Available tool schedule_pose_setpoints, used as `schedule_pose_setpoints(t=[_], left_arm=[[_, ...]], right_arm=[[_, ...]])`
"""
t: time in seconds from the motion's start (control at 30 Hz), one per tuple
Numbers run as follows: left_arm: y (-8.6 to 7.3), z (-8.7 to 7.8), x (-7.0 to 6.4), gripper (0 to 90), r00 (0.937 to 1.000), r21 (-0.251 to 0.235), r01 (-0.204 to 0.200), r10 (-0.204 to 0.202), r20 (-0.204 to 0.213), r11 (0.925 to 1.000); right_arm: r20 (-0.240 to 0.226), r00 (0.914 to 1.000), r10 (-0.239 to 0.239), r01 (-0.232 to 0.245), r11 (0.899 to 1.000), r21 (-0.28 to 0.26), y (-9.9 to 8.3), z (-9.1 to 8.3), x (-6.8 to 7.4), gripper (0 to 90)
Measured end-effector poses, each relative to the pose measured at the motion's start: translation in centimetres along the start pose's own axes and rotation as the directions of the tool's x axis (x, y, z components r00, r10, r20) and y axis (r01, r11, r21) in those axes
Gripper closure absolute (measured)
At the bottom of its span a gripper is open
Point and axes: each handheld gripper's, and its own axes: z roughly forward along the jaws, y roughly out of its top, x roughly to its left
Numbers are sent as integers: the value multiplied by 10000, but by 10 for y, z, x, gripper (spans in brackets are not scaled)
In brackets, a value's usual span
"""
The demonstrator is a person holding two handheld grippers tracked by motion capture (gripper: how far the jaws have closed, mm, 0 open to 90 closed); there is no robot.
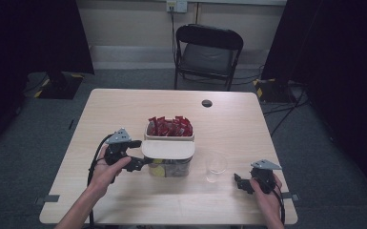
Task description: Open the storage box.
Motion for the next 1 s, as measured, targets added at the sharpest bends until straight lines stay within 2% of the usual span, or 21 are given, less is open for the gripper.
schedule_pose_setpoints(t=[0.13, 0.7, 1.0], left_arm=[[4, -2, 0, 155, 9999, -85, -28, 26, -150, 10000], [10, -3, 8, 154, 9998, -162, 70, -73, -188, 9998], [21, -3, 11, 153, 9997, -211, 32, -37, -237, 9998]], right_arm=[[1, 10000, 3, -3, 10000, 2, 0, 0, 0, 119], [-6, 10000, -15, 15, 10000, -7, 0, 0, 0, 118], [-9, 10000, -14, 14, 10000, -6, 0, 0, 0, 118]])
